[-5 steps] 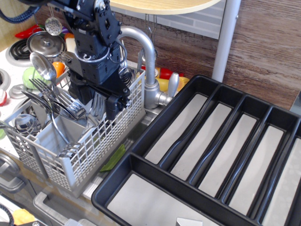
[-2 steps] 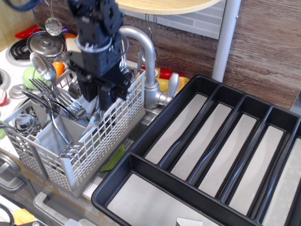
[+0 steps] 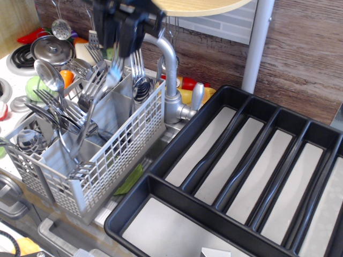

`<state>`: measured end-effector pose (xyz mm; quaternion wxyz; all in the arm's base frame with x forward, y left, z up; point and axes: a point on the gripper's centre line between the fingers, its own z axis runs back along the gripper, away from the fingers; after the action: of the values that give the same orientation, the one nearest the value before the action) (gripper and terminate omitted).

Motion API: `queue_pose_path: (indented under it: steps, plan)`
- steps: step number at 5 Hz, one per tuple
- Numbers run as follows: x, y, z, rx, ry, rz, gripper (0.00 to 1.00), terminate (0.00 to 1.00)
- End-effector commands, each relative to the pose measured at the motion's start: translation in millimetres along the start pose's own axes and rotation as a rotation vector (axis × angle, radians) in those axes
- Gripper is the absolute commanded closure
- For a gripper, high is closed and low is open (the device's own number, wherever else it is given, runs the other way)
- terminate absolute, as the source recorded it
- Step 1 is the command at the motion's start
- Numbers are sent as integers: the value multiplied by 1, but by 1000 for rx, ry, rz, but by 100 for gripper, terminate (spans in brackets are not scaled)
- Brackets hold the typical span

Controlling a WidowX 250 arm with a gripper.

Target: Put fork from basket to tray

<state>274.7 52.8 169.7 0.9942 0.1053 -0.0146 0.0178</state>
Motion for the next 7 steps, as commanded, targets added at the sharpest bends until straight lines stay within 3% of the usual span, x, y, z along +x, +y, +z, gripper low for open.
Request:
queue_pose_path:
  steps: [1,2,3,5,7]
  plan:
    - [9,-21,65,-20,-61,150,100,0]
    - [11,-47,55,-38,-66,257,100,0]
    - [21,-64,37,-124,-63,446,100,0]
    - [27,-89,4,-106,-162,533,100,0]
    - [29,-109,-26,-136,-220,566,100,0]
